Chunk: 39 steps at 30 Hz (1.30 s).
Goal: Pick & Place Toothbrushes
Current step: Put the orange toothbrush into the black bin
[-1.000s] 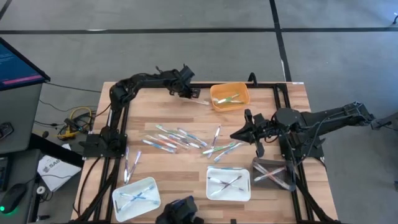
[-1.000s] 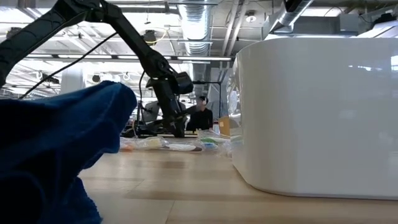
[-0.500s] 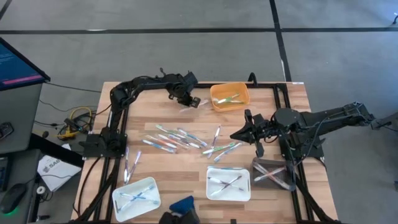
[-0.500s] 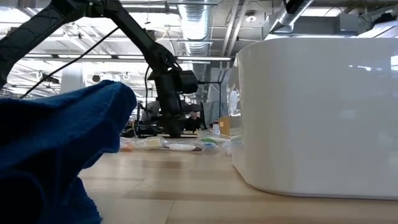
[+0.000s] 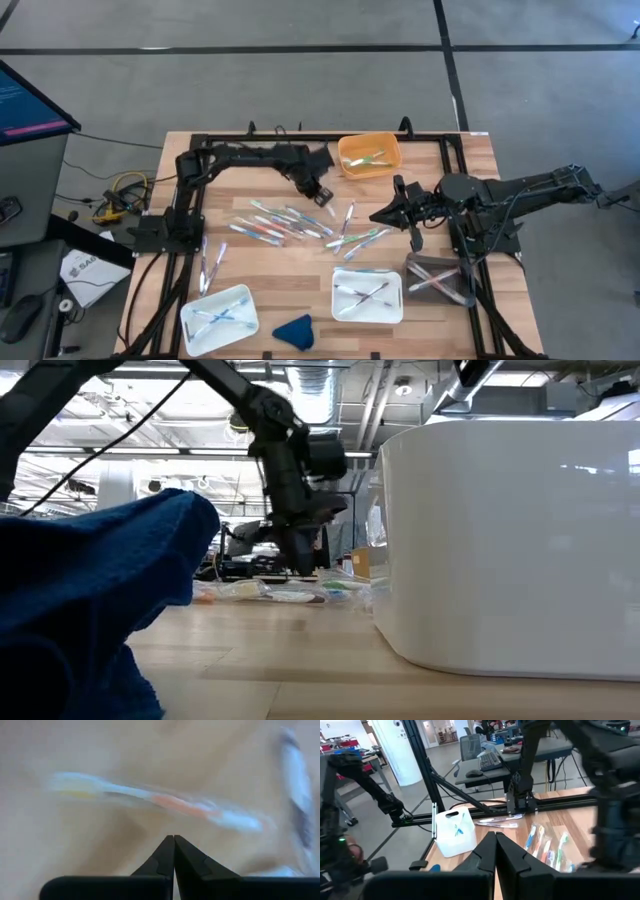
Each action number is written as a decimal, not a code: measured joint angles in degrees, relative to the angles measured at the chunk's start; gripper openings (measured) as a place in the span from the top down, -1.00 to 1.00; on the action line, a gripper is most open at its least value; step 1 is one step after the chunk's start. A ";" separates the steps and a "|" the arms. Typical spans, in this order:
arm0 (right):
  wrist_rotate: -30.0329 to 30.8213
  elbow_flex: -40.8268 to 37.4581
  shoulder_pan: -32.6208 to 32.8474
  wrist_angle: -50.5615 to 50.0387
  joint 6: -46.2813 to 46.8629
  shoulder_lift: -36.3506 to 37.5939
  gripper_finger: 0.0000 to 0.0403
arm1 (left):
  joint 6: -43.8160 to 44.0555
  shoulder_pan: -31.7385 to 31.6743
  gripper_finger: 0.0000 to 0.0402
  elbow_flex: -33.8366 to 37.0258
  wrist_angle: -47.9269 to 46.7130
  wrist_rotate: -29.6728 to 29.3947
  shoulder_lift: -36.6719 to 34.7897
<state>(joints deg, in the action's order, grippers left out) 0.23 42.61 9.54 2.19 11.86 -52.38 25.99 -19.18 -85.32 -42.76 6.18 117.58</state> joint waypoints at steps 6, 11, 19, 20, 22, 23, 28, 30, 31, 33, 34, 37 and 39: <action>-0.18 0.00 0.11 -0.50 -0.22 0.00 1.00 | -9.22 4.88 1.00 -0.05 0.83 -9.67 -0.09; -0.20 0.00 1.44 -0.72 -3.24 1.19 1.00 | -18.53 6.31 1.00 -0.09 1.41 -13.79 -0.09; -0.26 -0.02 7.23 -2.36 -6.54 6.22 1.00 | -33.28 5.96 0.92 -0.17 5.91 -15.77 -0.14; -0.28 -0.02 8.20 -2.55 -7.03 6.67 1.00 | -36.03 5.88 0.90 -0.17 5.92 -15.95 -0.15; -0.26 -0.02 10.24 -3.42 -7.37 7.39 1.00 | -40.44 5.66 0.82 -0.17 5.99 -15.93 -0.15; -0.26 -0.02 11.14 -3.79 -7.34 7.56 1.00 | -41.84 5.64 0.77 -0.17 6.03 -15.92 -0.15; -0.23 -0.02 15.91 -4.66 -7.31 7.40 1.00 | -45.61 5.07 0.43 -0.18 6.57 -16.07 -0.15; -0.22 -0.02 17.83 -4.57 -6.91 6.98 1.00 | -48.04 4.90 0.28 -0.17 7.01 -16.11 -0.17; -0.20 -0.04 18.71 -4.60 -6.57 6.88 1.00 | -48.66 4.90 0.22 -0.17 7.59 -16.12 -0.17; 0.46 -0.02 20.39 -3.82 -5.97 6.93 1.00 | -50.61 4.87 0.09 -0.20 8.97 -16.14 -0.17; 1.78 0.06 21.31 -3.40 -5.60 6.72 1.00 | -51.34 4.90 0.04 -0.20 9.53 -16.13 -0.17; 8.09 -0.02 24.18 -3.77 -4.26 6.46 1.00 | -52.59 4.90 -0.10 -0.20 10.84 -16.09 -0.19; 12.45 -0.02 26.02 -3.47 -3.13 6.50 1.00 | -52.73 4.90 -0.16 -0.20 10.78 -16.07 -0.22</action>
<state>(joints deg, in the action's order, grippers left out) 12.68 42.59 35.56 -1.28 8.73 -45.88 -26.74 -14.28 -85.52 -31.99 -9.89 117.36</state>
